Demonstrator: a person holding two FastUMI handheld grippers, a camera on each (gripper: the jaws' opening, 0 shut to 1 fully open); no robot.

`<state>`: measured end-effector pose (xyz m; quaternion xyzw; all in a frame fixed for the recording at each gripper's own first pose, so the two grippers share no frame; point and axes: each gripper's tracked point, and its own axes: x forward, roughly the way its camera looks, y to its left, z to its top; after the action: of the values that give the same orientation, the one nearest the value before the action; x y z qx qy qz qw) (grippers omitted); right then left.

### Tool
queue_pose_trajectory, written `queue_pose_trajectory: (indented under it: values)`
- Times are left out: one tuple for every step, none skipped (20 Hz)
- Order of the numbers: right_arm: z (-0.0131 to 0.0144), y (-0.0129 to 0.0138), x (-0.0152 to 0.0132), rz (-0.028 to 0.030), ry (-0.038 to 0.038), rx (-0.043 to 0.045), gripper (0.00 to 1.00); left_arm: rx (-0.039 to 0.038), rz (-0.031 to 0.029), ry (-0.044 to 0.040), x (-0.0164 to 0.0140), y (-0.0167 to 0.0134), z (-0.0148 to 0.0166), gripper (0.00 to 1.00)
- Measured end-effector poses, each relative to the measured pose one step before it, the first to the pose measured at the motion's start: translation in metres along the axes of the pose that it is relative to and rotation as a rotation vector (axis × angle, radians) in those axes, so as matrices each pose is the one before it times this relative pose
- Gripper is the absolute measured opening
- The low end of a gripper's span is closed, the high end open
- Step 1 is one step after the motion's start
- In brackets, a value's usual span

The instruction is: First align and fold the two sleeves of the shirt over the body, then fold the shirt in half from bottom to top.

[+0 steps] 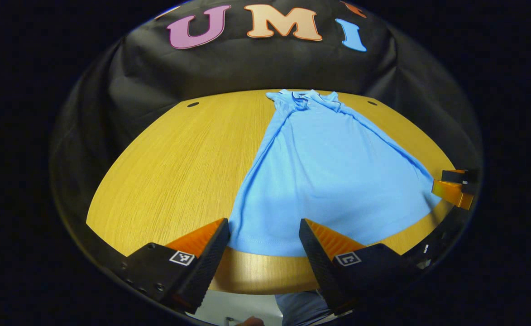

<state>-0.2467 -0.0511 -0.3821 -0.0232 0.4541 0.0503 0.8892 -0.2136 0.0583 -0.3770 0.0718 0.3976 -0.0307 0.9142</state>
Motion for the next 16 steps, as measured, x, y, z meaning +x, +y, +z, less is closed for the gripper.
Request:
queue_pose_trajectory:
  values:
    - [-0.00506, -0.00046, 0.00190, -0.00296, 0.01320, -0.00306, 0.98, 0.00120, 0.00366, 0.00897, -0.00176, 0.00080, -0.00418, 0.95]
    - [-0.00530, -0.00112, 0.00278, -0.00525, 0.01922, -0.00276, 0.94, -0.00762, 0.00131, -0.01234, 0.00083, -0.00070, 0.00316, 0.95]
    - [-0.00691, 0.00033, 0.00173, -0.00322, 0.02357, 0.00017, 0.94, -0.00899, -0.00086, 0.00881, 0.00006, -0.00090, -0.00189, 0.96]
    - [-0.00835, 0.00139, -0.00108, 0.00401, 0.03120, 0.00633, 0.98, -0.01354, -0.00212, -0.01245, -0.00011, 0.00015, 0.00118, 0.96]
    - [0.00362, 0.00122, -0.00178, -0.00143, -0.02162, 0.03057, 0.94, -0.00736, -0.00130, -0.00076, -0.00012, -0.00146, -0.00023, 0.97]
    - [-0.00165, 0.00077, -0.00090, -0.00460, 0.01527, 0.00980, 0.99, 0.00750, -0.00107, -0.01184, 0.00015, 0.00153, 0.00050, 0.96]
    - [0.00042, 0.00124, 0.00108, -0.00232, -0.00684, -0.00401, 0.94, 0.00198, -0.00722, -0.00620, 0.00022, -0.00087, 0.00038, 0.94]
    - [-0.00220, 0.00457, 0.00103, 0.01249, 0.00960, -0.00300, 0.94, -0.00178, -0.01350, -0.00688, -0.00152, -0.00703, -0.00232, 0.92]
    - [0.00205, 0.00496, -0.00143, 0.01212, -0.00099, -0.00987, 0.90, 0.00502, -0.00828, -0.00587, 0.00097, -0.00558, 0.00051, 0.84]
    - [-0.00130, 0.00570, -0.00046, 0.01461, 0.00967, -0.00902, 0.86, 0.00794, -0.00595, 0.00157, 0.00169, -0.00230, -0.00088, 0.77]
    - [-0.00033, 0.00632, 0.00137, 0.01542, 0.00320, -0.00049, 0.66, 0.00275, -0.01110, -0.00260, 0.00032, -0.00492, 0.00093, 0.65]
    - [0.00050, 0.00585, 0.00125, 0.01058, 0.00455, 0.00075, 0.53, 0.00121, -0.00919, -0.00228, -0.00035, -0.00689, -0.00049, 0.59]
    - [0.00033, 0.00382, -0.00099, -0.00162, 0.00130, 0.00525, 0.29, 0.00336, -0.00589, -0.00836, -0.00019, -0.00377, 0.00072, 0.37]
    - [0.00187, 0.00326, 0.00134, 0.00601, -0.00304, -0.00597, 0.20, 0.00201, -0.00566, -0.00450, 0.00118, -0.00400, 0.00016, 0.28]
    - [-0.00206, 0.00190, -0.00181, 0.00105, 0.00503, -0.00300, 0.12, -0.00162, 0.01277, -0.00435, -0.00029, -0.00069, 0.00116, 0.11]
    - [0.00244, 0.00400, 0.00102, 0.01471, 0.00220, 0.00485, 0.05, -0.00810, 0.00770, 0.01187, 0.00106, -0.00068, -0.00205, 0.03]
